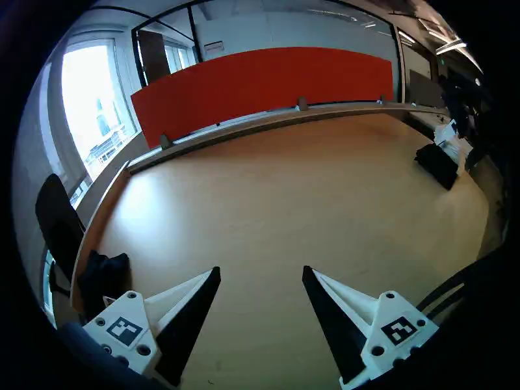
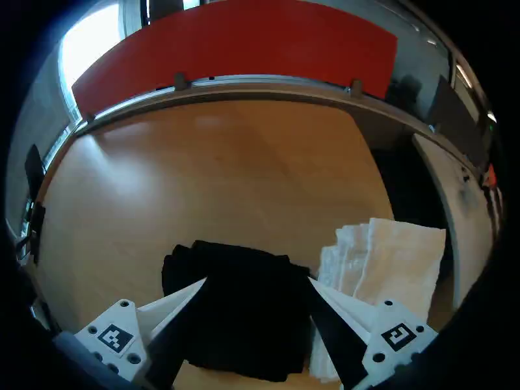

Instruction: Fold towel

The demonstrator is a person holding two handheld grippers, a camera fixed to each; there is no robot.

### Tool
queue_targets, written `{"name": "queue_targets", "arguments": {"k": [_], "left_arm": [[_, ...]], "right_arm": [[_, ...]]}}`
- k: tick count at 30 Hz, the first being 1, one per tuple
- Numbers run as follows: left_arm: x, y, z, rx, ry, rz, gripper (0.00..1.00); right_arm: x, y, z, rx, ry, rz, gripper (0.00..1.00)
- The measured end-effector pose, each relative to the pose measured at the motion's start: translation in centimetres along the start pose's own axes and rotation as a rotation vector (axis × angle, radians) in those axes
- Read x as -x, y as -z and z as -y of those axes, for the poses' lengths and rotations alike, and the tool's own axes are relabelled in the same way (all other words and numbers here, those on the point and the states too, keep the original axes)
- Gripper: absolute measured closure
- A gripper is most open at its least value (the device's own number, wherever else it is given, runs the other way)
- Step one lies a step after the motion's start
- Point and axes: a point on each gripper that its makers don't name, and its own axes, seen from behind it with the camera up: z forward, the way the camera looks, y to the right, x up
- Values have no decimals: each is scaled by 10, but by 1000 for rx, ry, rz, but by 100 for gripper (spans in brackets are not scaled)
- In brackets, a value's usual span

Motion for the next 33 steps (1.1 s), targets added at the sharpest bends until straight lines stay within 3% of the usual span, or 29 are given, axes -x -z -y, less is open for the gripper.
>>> {"name": "queue_targets", "arguments": {"k": [21, 33], "left_arm": [[1, 4, 1, -3, 0, -1, 7], [4, 8, 3, -8, -2, 4, 7]], "right_arm": [[-2, -4, 17, -25, 9, -8, 0], [9, -20, 19, -24, 14, 14, 0]]}}
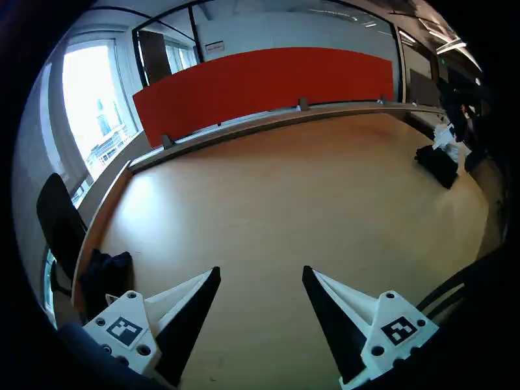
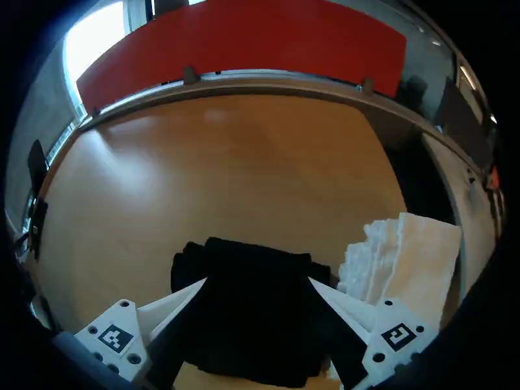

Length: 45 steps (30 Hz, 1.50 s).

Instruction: Fold towel

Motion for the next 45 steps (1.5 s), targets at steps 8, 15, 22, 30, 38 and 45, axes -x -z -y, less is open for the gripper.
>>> {"name": "queue_targets", "arguments": {"k": [8, 15, 22, 30, 38, 45], "left_arm": [[5, 7, 6, -11, -8, 9, 7], [2, 7, 5, -8, -4, -1, 7], [-2, 5, 7, -4, 3, -16, 7], [-3, 7, 12, -8, 11, -28, 7], [-6, 10, 14, -9, 16, -42, 7], [-10, 10, 12, -3, 16, -59, 7]], "right_arm": [[12, -16, 1, 4, 9, 23, 0], [3, -7, 3, 7, 4, -7, 0], [-9, 9, 7, 6, 1, -45, 0], [-18, 23, 11, 15, -12, -102, 0], [-29, 54, 15, 41, -46, -214, 0], [-22, 72, 19, 58, -50, -246, 0]]}}
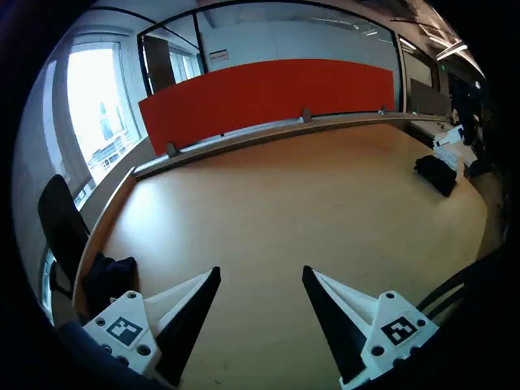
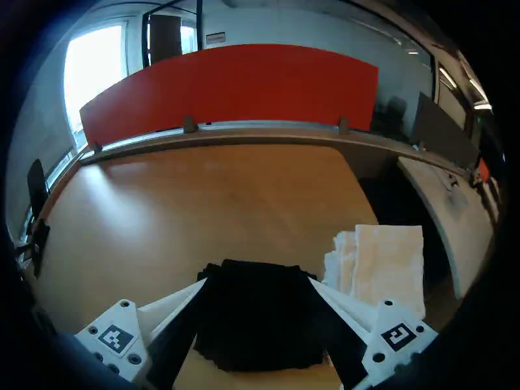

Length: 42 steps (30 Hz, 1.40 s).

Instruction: Fold towel

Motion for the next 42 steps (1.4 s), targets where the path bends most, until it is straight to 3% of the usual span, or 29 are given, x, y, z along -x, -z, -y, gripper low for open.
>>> {"name": "queue_targets", "arguments": {"k": [21, 42], "left_arm": [[3, 8, -2, 2, -12, -1, 7], [16, 17, 2, -17, -21, 27, 7]], "right_arm": [[51, 5, 8, 4, 22, 47, 0], [117, -25, -7, 2, 66, 177, 0]]}}
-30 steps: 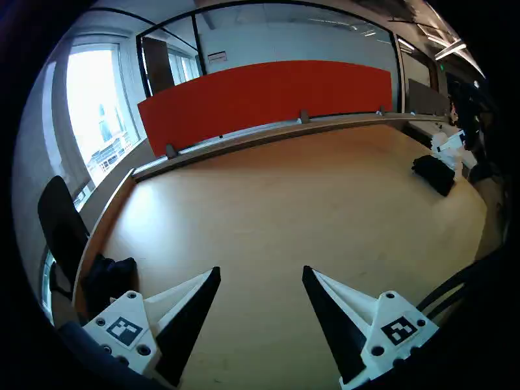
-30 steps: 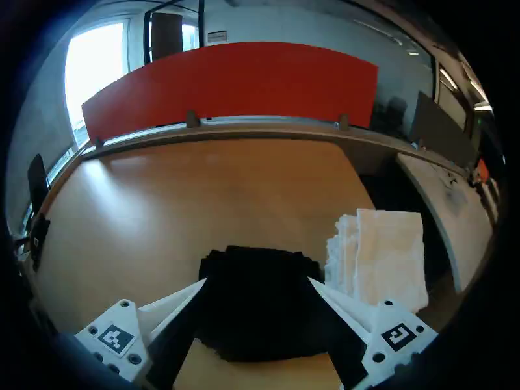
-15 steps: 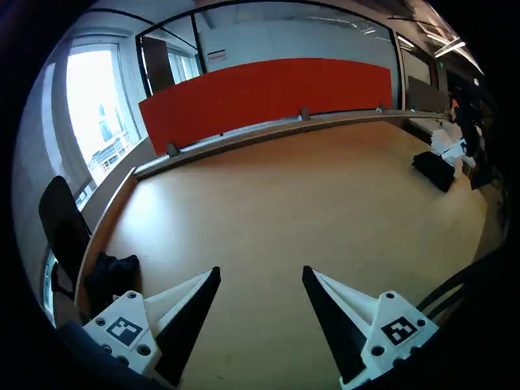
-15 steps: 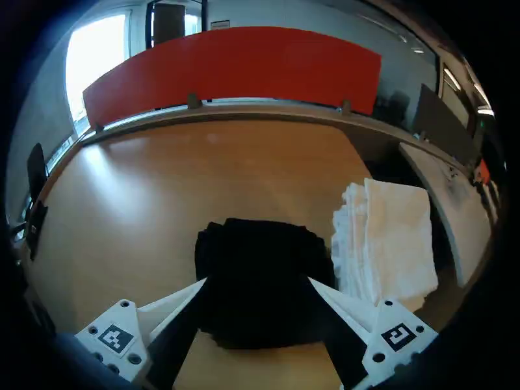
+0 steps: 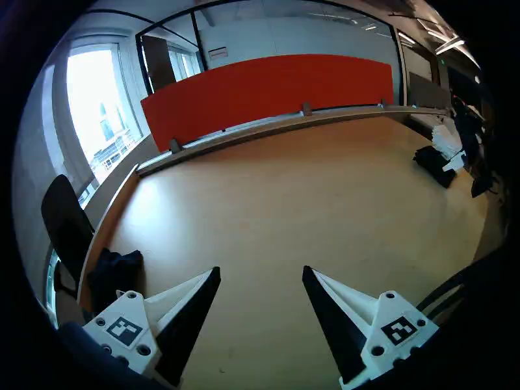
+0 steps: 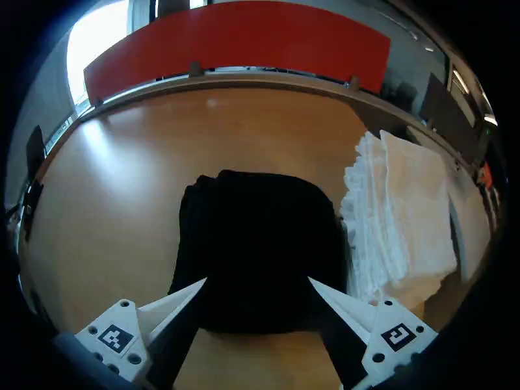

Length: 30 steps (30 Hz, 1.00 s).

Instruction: Fold towel

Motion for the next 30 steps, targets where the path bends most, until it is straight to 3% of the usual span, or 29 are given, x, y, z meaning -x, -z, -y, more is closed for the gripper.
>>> {"name": "queue_targets", "arguments": {"k": [6, 12, 21, 30], "left_arm": [[-2, -1, -1, 0, -3, -1, 7], [-7, -4, -1, 2, 2, -9, 7], [-13, -8, 0, 0, 8, -21, 6], [-15, -9, 3, -3, 18, -31, 7]], "right_arm": [[-4, -1, 0, -3, 0, -5, 0], [-19, 14, 2, 4, -5, -57, 0], [-29, 24, -1, 11, -19, -80, 0], [-65, 50, 1, 26, -55, -203, 0]]}}
